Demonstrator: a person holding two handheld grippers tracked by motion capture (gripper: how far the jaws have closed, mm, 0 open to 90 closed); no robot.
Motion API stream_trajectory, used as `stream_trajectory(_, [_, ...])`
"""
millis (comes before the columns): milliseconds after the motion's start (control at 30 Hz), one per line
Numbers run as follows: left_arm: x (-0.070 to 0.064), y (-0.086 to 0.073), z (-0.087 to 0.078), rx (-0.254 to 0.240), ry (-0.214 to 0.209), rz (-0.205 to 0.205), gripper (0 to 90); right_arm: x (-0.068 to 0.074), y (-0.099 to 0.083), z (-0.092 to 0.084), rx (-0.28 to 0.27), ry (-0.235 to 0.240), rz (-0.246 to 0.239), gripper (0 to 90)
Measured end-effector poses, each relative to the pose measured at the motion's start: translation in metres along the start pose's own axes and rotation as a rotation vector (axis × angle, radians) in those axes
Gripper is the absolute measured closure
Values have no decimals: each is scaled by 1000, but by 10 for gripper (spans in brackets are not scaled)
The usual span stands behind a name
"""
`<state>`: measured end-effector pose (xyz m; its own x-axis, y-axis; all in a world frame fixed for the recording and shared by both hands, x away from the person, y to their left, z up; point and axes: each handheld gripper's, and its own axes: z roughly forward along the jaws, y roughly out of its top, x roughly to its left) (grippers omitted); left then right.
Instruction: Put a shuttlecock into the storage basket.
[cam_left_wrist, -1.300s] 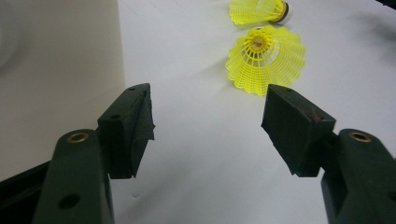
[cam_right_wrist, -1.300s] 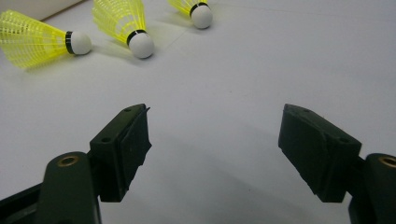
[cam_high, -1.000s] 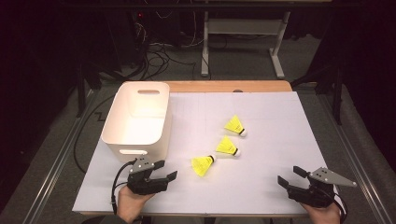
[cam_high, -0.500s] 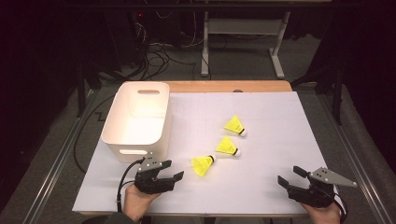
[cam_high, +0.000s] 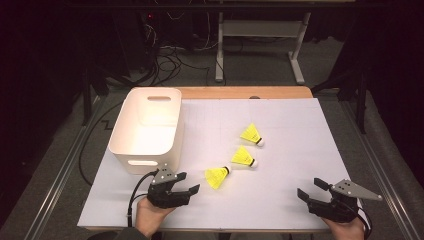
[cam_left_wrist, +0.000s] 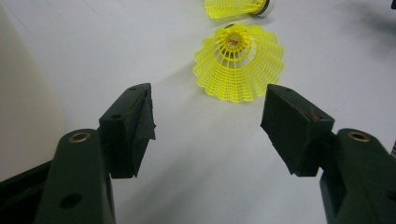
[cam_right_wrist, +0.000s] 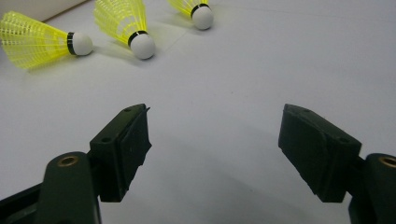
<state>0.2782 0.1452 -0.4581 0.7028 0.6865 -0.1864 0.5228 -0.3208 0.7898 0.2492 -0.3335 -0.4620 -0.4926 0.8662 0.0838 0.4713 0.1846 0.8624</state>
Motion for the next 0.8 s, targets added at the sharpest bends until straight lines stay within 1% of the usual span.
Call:
stream_trajectory(233, [-3,1,4,6,-11,6,349,0,0,0,2,1,1,251])
stream_trajectory(333, [-4,2,5,9,-18,2,350,0,0,0,2,0,2,251])
stream_trajectory(433, [-6,4,6,16,-10,-2,344,0,0,0,2,-1,2,251])
stream_trajectory(533, [-7,6,6,13,-16,-8,344,0,0,0,3,-1,2,252])
stream_trajectory(667, [-9,7,8,25,-13,1,346,0,0,0,0,-1,1,251])
stream_trajectory(800, [-12,9,11,41,-2,19,341,0,0,0,3,-1,3,252])
